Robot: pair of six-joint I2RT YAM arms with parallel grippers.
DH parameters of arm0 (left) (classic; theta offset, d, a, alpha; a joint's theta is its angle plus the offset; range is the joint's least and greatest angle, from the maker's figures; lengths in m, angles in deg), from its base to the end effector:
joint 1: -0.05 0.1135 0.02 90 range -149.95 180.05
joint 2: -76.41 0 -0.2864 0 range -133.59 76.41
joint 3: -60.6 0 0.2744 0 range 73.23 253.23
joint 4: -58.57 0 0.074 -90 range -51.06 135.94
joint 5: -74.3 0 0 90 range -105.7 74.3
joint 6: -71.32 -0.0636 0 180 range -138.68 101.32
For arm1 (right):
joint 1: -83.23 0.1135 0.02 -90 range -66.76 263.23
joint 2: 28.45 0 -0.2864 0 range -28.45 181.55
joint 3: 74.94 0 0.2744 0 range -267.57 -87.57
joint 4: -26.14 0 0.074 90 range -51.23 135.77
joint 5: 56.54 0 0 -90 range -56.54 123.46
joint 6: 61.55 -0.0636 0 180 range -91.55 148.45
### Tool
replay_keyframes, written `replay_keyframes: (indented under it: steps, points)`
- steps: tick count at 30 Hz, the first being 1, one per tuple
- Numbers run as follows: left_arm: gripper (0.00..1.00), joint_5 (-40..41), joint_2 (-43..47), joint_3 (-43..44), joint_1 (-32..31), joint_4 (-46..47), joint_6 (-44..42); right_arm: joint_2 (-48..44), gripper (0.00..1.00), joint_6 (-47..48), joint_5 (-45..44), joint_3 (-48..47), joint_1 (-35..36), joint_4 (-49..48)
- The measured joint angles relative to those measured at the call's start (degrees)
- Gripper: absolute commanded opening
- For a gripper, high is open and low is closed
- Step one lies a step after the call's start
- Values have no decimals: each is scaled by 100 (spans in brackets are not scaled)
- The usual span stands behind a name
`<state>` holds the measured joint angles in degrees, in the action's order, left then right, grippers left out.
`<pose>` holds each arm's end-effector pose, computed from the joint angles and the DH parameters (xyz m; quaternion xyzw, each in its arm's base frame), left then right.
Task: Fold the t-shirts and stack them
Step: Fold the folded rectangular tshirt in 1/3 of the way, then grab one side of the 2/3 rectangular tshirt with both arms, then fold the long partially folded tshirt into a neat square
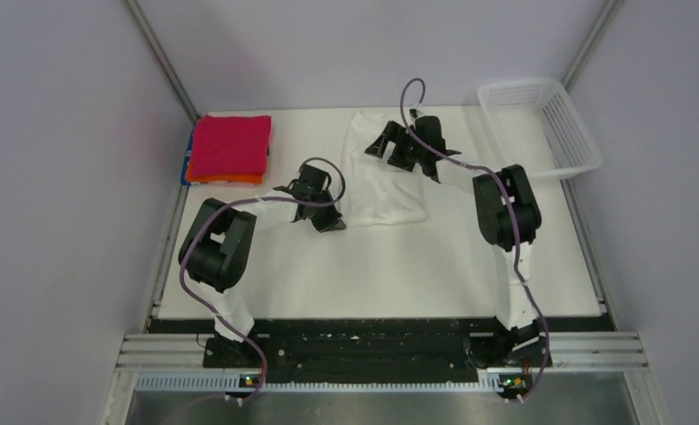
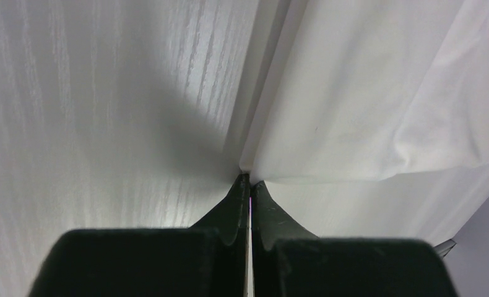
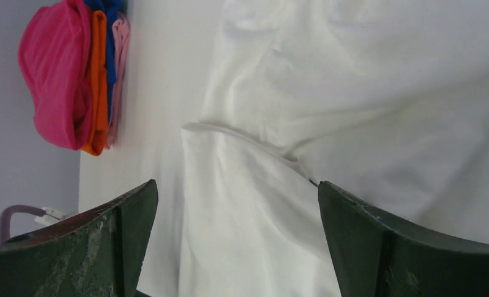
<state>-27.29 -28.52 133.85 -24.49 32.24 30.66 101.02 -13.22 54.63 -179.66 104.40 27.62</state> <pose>0.3581 -0.1776 0.1305 -0.1782 0.9400 -0.2423 0.1608 0.5240 0.2276 0.1608 0.0530 0.8386 0.4038 0.3618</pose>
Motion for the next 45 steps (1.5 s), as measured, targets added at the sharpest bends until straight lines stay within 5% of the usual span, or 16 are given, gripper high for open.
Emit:
replay_keyframes:
  steps: [10,21,25,30,38,45]
  points:
    - [0,229,549,-597,-35,-42,-13,-3543,96,787,-1058,3119,-393,914]
    - [0,354,728,-767,-199,-87,-44,-3866,75,479,-1143,4430,-7,1720]
    - [0,369,739,-774,-225,-94,-42,-3759,50,337,-1145,4509,90,1578]
    - [0,435,807,-833,-245,-127,-39,-3646,0,142,-1126,4776,98,1318]
    - [0,459,1139,-1259,-299,42,-39,-3939,0,46,-953,5333,149,944]
    - [0,671,2334,-2218,-824,-457,42,-5189,0,190,-754,6061,570,1707]
